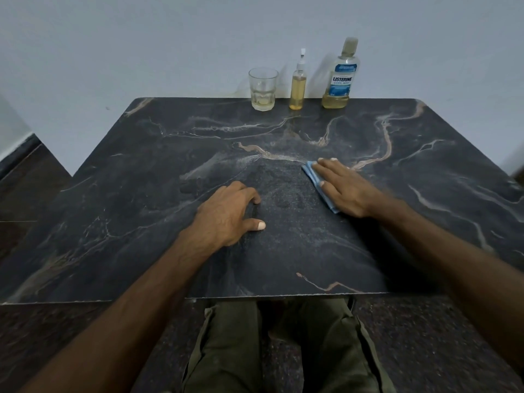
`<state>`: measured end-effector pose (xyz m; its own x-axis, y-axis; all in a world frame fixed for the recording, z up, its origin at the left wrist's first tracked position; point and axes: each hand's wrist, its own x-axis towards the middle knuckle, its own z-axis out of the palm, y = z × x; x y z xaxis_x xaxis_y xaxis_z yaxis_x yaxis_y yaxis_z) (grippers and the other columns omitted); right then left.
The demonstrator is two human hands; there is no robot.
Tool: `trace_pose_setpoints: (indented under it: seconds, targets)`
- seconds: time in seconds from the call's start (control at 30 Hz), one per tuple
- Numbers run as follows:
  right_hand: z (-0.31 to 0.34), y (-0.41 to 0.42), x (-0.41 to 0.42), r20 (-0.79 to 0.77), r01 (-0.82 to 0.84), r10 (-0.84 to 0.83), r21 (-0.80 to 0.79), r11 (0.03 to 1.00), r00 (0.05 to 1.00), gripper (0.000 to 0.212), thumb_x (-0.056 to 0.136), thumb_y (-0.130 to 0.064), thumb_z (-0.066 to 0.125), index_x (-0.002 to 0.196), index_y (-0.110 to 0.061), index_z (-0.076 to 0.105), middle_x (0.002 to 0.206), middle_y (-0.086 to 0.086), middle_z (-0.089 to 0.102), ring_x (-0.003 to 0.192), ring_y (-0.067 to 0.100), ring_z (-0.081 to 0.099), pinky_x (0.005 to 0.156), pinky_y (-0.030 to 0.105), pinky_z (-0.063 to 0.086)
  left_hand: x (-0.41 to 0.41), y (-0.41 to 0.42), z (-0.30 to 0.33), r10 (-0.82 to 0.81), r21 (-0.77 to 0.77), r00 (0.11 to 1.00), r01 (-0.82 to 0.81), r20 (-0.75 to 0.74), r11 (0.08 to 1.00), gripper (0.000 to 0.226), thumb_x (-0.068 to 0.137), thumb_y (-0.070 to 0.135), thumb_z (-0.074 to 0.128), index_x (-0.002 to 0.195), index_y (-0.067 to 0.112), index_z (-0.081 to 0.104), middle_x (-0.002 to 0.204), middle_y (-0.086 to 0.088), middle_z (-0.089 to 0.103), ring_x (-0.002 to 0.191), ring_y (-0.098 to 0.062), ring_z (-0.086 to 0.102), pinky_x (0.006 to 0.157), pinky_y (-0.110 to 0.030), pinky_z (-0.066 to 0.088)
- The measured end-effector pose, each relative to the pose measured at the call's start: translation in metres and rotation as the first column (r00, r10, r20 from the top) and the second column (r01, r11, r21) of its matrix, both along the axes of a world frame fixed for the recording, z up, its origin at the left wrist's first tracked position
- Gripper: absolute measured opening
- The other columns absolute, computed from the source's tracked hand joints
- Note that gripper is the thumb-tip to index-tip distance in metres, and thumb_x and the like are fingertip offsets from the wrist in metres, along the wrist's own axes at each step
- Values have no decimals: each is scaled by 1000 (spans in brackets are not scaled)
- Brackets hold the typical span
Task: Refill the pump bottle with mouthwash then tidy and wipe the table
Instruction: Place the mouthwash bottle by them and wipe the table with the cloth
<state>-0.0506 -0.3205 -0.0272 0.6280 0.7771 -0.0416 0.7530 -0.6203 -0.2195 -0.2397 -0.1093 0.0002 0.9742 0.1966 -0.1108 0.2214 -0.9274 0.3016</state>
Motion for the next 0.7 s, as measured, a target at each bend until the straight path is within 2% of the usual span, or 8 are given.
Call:
trace_pose_setpoints:
  seconds: [0.1,0.2,0.37,0.47,0.53,0.7]
  targets:
    - [-4,-4,-21,41,-33,34,-6,999,999,55,106,-36,22,157,-19,10,165,2,5,150,13,-5,112,19,-13,-2,3,-3,-20,13,999,20,28,1000,52,86,49,66,131,28,51,139,4,47,128,-18,44,105,-44,43]
    - [-4,0,-37,47,-84,85,-21,996,995,55,106,-38,21,157,-21,6,165,-1,0,149,9,-9,109,15,-18,-3,13,-6,-8,-112,990,24,140,993,41,89,38,67,125,22,58,129,3,58,118,-16,55,101,-37,46]
    - [-1,19,-64,13,-268,268,1,964,963,58,104,-42,21,157,-27,2,164,-6,-8,149,9,-14,122,34,-3,-7,35,-8,219,-345,902,-85,372,935,17,91,28,66,108,26,67,110,11,67,97,-6,63,87,-27,50]
    - [-1,45,-80,7,-418,418,-3,908,908,56,105,-42,22,157,-29,6,165,-7,-7,149,9,-15,121,32,-5,-12,51,-7,332,-394,823,-146,462,908,10,91,23,65,99,29,66,101,16,66,91,3,62,78,-16,45]
    - [-2,67,-91,8,-495,495,-5,869,869,55,105,-42,22,157,-29,8,165,-6,-5,149,9,-15,121,33,-5,-16,62,-5,389,-417,767,-175,510,892,10,91,20,65,100,25,68,99,15,66,88,4,62,76,-12,45]
    - [-7,125,-108,61,-619,620,-41,784,782,54,106,-39,21,157,-27,8,165,-2,-2,150,14,-13,122,36,-5,-24,87,-2,451,-416,684,-232,573,879,12,91,14,63,101,18,69,97,15,65,83,11,59,74,-1,42]
